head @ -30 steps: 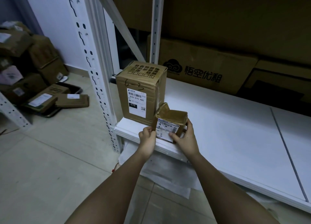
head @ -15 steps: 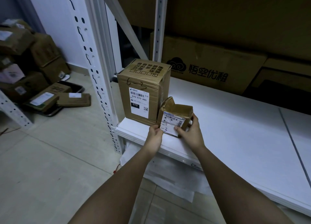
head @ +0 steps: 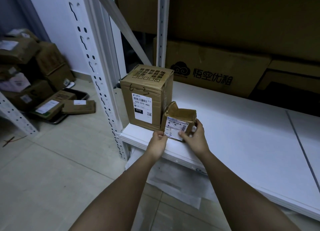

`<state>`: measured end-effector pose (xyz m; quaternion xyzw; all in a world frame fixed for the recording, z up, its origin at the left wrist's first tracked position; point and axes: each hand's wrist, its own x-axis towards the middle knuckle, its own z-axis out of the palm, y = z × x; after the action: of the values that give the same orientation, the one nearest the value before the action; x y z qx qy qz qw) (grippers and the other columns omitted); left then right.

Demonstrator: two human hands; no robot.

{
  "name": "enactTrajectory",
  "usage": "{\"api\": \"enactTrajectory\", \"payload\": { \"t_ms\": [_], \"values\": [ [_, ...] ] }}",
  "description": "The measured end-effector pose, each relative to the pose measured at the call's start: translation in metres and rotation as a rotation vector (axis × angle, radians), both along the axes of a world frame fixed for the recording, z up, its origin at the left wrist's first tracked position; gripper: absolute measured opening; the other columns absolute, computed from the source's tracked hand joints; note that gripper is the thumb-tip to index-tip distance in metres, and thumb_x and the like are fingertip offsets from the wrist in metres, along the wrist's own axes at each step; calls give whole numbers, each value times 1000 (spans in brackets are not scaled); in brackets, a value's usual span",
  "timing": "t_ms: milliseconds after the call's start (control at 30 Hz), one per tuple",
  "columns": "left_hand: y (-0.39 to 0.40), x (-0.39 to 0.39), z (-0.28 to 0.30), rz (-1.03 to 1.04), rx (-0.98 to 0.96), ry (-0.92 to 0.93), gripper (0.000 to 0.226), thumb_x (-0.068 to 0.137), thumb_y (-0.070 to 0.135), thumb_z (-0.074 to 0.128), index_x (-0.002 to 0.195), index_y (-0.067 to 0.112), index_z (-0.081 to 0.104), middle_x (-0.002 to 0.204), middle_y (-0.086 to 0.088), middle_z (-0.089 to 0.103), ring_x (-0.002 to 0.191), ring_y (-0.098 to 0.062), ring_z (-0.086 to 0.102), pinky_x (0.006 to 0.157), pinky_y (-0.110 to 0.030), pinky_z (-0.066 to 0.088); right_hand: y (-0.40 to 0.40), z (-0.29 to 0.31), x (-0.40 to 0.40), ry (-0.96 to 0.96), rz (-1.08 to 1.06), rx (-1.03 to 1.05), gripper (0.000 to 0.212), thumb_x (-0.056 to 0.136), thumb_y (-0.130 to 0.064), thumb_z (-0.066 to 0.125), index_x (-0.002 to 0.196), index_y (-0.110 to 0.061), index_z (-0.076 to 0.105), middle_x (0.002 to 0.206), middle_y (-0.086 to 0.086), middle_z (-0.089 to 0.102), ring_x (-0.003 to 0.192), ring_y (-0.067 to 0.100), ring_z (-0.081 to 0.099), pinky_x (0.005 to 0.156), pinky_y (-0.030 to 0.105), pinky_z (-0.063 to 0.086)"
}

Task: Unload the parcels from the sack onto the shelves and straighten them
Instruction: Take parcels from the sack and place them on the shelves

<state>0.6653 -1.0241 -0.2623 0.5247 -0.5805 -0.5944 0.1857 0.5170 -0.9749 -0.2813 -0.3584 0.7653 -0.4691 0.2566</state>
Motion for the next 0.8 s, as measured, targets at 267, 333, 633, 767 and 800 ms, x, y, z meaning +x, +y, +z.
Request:
{"api": "enactTrajectory", "payload": {
  "t_ms": [267,333,633,767,800],
  "values": [
    [19,7,78,-55,42,-147,25,97,24,44,72,20,49,91,-10,61,81,-24,57,62,-26,38,44,74,-1,29,6,323,69,87,-40,67,142,-10,38,141,14,48,125,28,50,103,40,40],
    [29,6,113,-82,73,-162,21,97,22,44,78,17,51,92,-10,59,76,-23,54,57,-25,36,55,112,0,53,42,397,49,94,-42,56,131,-11,51,131,12,58,116,28,57,100,37,43],
    [69,-5,336,-275,36,-265,18,99,13,45,110,3,55,103,-16,58,78,-21,55,64,-21,48,104,332,15,-74,77,507,22,94,-36,54,95,-15,58,102,8,70,88,25,67,83,34,50],
    [99,-7,448,-468,64,-376,19,98,21,49,95,4,58,94,-16,64,77,-25,57,59,-24,43,144,437,22,-124,76,554,20,94,-32,54,91,-12,55,91,7,67,67,17,61,61,24,42],
    [108,-7,471,-492,66,-385,18,96,18,50,90,3,57,83,-13,63,68,-22,55,51,-21,40,155,459,24,-133,79,559,21,94,-32,54,92,-11,55,90,7,66,64,16,59,60,24,41]
  ]
}}
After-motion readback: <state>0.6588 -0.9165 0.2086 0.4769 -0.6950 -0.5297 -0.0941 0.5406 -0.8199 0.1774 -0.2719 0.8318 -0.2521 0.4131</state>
